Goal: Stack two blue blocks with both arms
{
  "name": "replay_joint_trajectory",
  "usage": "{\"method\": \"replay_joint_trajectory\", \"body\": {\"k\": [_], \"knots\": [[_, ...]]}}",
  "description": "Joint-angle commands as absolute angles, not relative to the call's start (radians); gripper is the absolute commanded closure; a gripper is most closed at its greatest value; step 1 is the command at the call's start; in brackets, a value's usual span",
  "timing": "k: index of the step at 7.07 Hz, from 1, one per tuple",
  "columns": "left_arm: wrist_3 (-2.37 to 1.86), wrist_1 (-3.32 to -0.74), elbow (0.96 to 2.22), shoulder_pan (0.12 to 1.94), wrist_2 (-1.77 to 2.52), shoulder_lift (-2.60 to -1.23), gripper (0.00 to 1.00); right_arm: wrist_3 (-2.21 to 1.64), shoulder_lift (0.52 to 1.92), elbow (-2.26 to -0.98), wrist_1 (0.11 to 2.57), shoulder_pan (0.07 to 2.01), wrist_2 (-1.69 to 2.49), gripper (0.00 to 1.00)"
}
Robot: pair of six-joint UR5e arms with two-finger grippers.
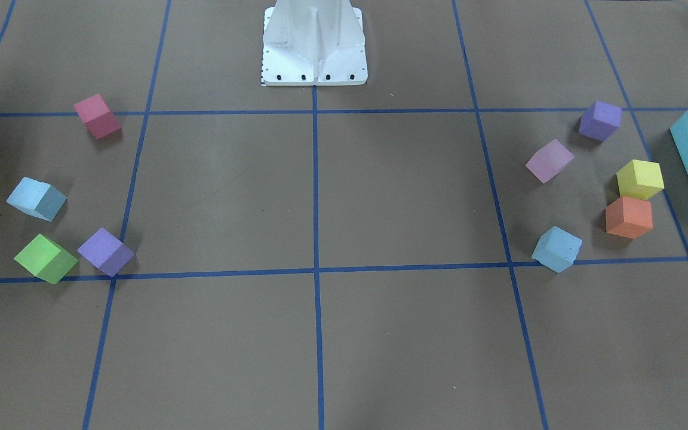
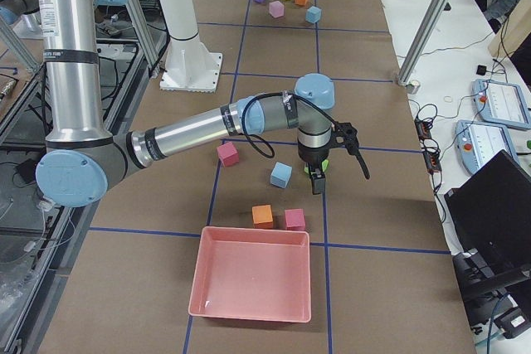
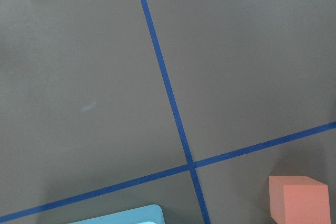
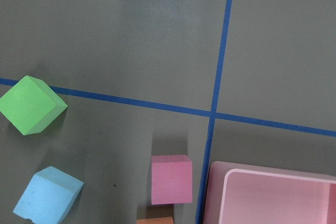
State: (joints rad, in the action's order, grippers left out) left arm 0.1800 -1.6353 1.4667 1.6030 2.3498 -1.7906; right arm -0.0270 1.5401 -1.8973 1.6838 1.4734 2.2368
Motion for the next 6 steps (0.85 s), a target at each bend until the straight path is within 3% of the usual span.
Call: {"method": "replay_joint_trajectory", "body": {"k": [1, 6], "knots": [[0.179, -1.635, 1.468, 1.601, 2.349, -1.792, 0.0, -0.034, 1.531, -1.913, 1.66, 1.369, 2.273, 0.0], [0.179, -1.635, 1.468, 1.601, 2.349, -1.792, 0.0, -0.212, 1.598, -1.931, 1.496, 1.278, 2.295, 0.0]]}}
